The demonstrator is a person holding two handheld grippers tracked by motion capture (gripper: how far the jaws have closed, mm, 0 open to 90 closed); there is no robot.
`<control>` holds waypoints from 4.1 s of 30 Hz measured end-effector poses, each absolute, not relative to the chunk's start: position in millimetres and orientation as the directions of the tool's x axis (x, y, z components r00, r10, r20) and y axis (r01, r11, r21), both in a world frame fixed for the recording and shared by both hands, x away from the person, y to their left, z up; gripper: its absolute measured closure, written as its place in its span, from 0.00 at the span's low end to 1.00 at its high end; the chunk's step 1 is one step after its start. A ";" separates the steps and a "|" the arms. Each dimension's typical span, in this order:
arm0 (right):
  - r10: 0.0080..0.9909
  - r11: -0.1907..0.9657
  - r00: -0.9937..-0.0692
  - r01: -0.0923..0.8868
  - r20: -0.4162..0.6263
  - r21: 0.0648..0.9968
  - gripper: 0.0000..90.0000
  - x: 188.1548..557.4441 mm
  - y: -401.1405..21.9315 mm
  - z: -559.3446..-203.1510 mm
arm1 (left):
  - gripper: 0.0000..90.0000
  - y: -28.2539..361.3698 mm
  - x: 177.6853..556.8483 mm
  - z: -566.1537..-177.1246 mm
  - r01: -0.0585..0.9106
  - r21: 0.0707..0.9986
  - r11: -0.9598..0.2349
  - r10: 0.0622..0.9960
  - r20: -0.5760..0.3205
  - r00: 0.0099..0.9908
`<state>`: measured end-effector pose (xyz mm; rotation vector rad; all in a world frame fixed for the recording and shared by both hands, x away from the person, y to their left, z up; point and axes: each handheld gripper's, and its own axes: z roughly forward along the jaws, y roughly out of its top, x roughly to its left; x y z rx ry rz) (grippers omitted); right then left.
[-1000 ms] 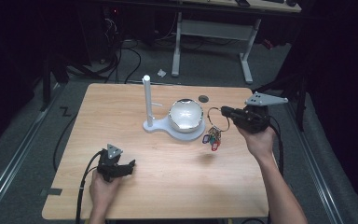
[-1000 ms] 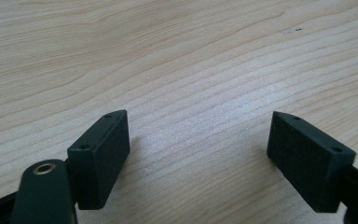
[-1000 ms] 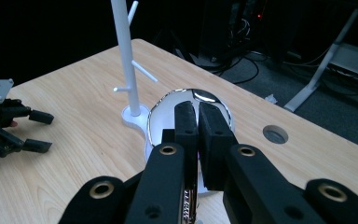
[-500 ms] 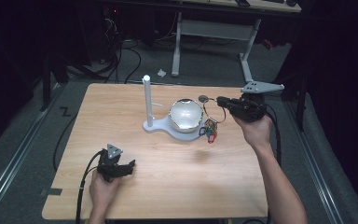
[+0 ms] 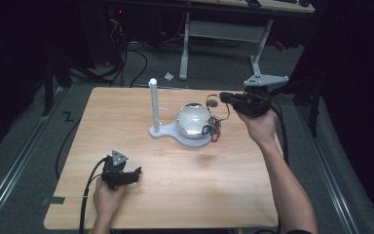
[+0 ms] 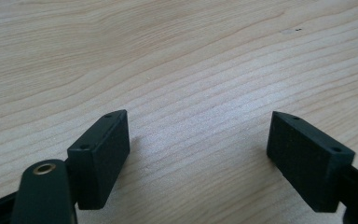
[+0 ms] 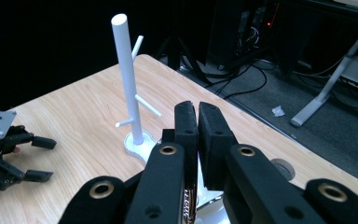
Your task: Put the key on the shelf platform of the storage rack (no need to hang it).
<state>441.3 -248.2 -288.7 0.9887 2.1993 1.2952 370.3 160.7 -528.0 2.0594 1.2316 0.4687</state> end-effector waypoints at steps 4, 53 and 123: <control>0.744 0.317 -0.668 0.378 0.019 0.870 0.98 447.1 -244.4 -287.4 | 0.24 160.7 370.4 -527.9 0.627 0.711 -0.318 0.873 -0.039 0.486; 0.753 0.327 -0.655 0.455 0.062 0.828 0.97 507.0 -202.3 -331.4 | 0.24 160.6 370.5 -527.9 0.627 0.710 -0.319 0.873 -0.038 0.487; 0.755 0.356 -0.645 0.550 0.113 0.755 0.94 520.7 -185.1 -405.4 | 0.24 160.5 370.6 -528.0 0.627 0.711 -0.319 0.873 -0.038 0.487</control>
